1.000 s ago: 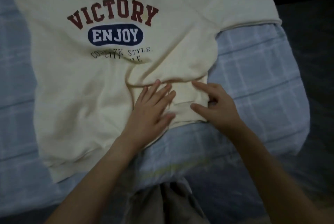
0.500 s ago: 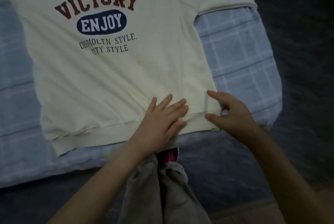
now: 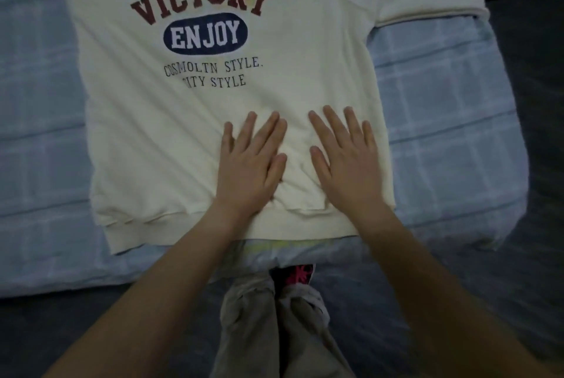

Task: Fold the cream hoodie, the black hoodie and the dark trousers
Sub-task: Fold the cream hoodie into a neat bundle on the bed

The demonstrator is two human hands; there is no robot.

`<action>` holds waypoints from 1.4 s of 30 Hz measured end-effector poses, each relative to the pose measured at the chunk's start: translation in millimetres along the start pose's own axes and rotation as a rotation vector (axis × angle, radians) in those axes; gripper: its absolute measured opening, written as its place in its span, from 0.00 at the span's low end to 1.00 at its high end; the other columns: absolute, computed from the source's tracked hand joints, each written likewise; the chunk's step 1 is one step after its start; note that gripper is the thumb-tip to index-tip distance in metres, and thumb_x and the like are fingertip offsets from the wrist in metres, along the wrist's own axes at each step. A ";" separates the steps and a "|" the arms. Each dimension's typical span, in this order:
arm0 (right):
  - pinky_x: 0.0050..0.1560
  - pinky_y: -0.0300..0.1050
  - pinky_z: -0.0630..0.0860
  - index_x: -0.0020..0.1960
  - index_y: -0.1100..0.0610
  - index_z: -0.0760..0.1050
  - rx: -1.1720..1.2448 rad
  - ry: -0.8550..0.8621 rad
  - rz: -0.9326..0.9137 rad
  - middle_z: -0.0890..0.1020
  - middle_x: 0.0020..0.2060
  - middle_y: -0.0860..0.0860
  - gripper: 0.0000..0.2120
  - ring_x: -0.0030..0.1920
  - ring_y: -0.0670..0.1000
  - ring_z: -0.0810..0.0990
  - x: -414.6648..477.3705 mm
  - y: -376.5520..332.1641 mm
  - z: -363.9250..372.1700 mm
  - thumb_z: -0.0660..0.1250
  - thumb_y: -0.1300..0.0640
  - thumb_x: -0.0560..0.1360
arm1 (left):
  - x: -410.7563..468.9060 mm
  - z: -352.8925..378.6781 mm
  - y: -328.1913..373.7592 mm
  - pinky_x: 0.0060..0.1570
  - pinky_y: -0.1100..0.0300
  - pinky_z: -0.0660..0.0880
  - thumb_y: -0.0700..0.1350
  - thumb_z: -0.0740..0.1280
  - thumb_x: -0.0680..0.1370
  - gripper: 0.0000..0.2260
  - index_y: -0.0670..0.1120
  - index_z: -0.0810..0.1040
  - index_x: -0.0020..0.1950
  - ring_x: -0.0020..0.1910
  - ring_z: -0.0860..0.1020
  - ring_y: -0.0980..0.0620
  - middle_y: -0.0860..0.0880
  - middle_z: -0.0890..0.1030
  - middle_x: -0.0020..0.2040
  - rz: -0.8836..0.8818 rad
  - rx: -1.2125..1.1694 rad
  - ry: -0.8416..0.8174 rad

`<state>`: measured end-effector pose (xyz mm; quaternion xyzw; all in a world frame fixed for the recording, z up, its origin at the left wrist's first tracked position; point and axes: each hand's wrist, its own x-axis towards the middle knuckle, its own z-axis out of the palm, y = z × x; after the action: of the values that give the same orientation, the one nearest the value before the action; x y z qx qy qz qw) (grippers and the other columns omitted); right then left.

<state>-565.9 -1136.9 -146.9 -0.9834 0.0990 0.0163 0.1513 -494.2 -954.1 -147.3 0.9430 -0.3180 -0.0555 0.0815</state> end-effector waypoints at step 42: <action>0.77 0.61 0.48 0.79 0.46 0.59 0.080 -0.070 -0.075 0.62 0.78 0.46 0.26 0.80 0.51 0.54 71.5 -309.0 59.8 0.49 0.47 0.81 | -56.0 -87.8 -286.0 0.59 0.68 0.73 0.43 0.67 0.80 0.25 0.58 0.65 0.74 0.56 0.78 0.63 0.56 0.78 0.61 -0.483 -1.326 -0.004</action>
<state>-434.3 -843.7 -117.3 -0.9784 0.0575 0.0408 0.1942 -355.9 -685.2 -112.3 0.7387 0.0007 -0.2560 0.6235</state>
